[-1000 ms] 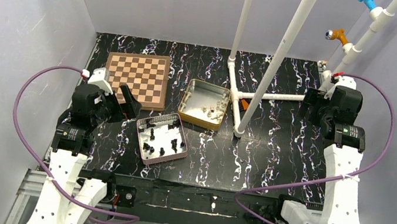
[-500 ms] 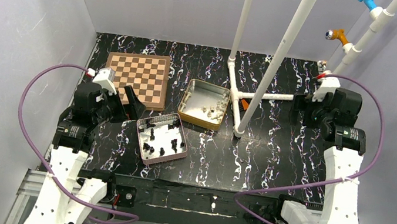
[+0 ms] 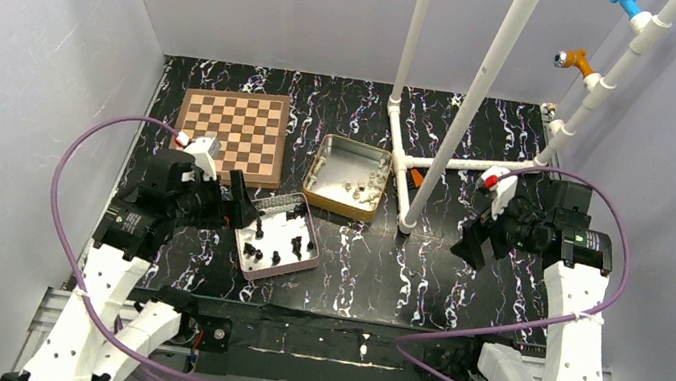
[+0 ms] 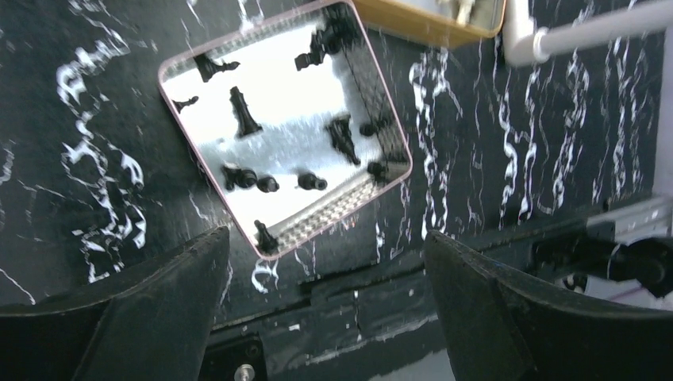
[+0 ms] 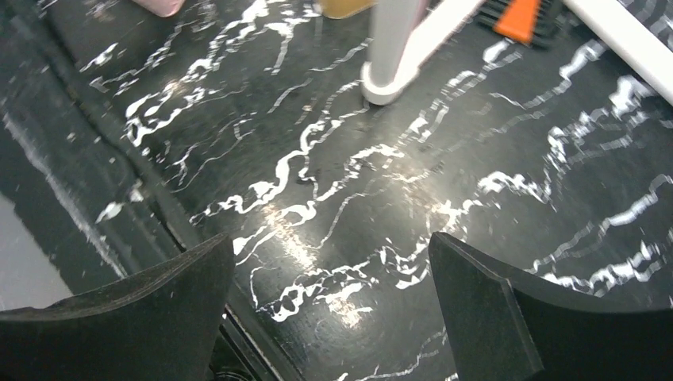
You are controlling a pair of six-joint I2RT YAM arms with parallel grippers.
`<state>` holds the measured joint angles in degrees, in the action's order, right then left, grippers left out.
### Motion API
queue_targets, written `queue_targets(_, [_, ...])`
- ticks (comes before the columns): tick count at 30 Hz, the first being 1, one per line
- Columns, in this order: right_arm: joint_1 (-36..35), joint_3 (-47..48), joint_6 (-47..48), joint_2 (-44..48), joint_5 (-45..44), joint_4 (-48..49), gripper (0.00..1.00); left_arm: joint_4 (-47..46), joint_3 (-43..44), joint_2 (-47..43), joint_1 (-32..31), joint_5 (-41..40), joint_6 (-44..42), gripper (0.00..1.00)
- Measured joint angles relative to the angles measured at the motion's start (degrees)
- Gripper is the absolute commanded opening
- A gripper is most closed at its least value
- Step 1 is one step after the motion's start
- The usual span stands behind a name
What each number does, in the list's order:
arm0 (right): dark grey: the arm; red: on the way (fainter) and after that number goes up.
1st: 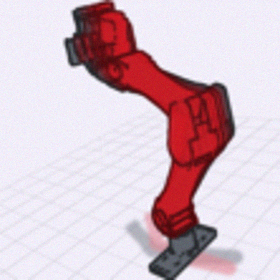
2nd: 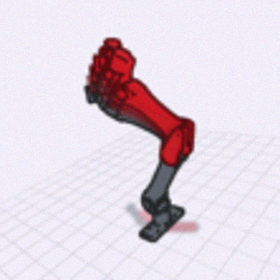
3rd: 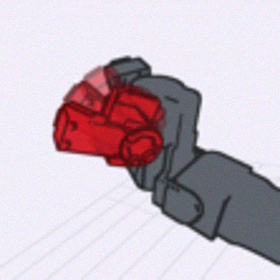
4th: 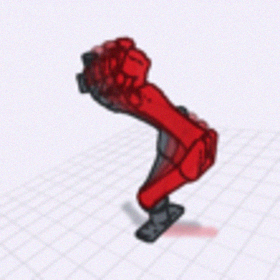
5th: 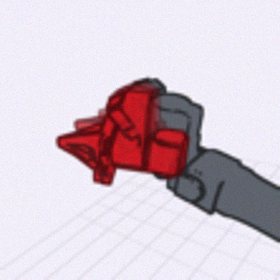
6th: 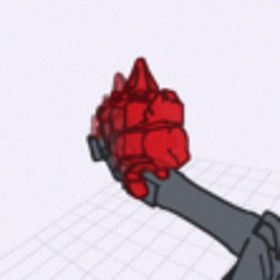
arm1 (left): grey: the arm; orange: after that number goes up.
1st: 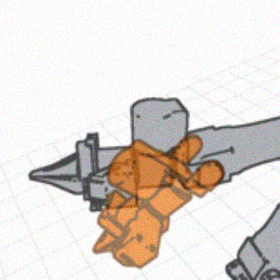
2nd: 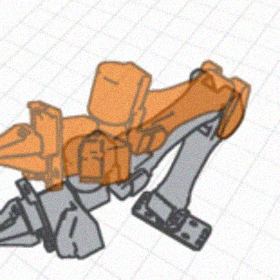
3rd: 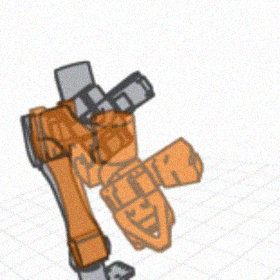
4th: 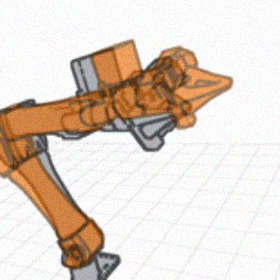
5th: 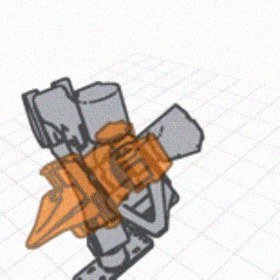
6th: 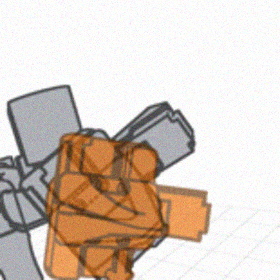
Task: Set up the chess pieces on the board
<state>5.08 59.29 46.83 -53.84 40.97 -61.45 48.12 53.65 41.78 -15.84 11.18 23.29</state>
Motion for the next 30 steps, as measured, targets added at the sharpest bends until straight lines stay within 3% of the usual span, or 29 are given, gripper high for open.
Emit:
queue_targets(7, [-0.2,-2.3,18.1,0.5,6.7,-8.9,1.00,2.8,-2.9,4.2,-13.7,-7.0,6.6,0.78])
queue_targets(13, [-0.2,-5.1,24.5,-1.4,8.2,-11.0,1.00,3.4,2.5,20.8,-24.0,-15.9,10.8,0.58])
queue_targets(20, [-0.2,-6.7,25.0,-2.0,8.9,-9.3,1.00,3.3,6.0,32.0,-27.3,-20.4,12.9,0.48])
queue_targets(30, [-0.2,-8.5,21.9,-1.9,9.4,-4.9,1.00,0.5,5.7,38.0,-27.5,-21.5,13.1,0.43])
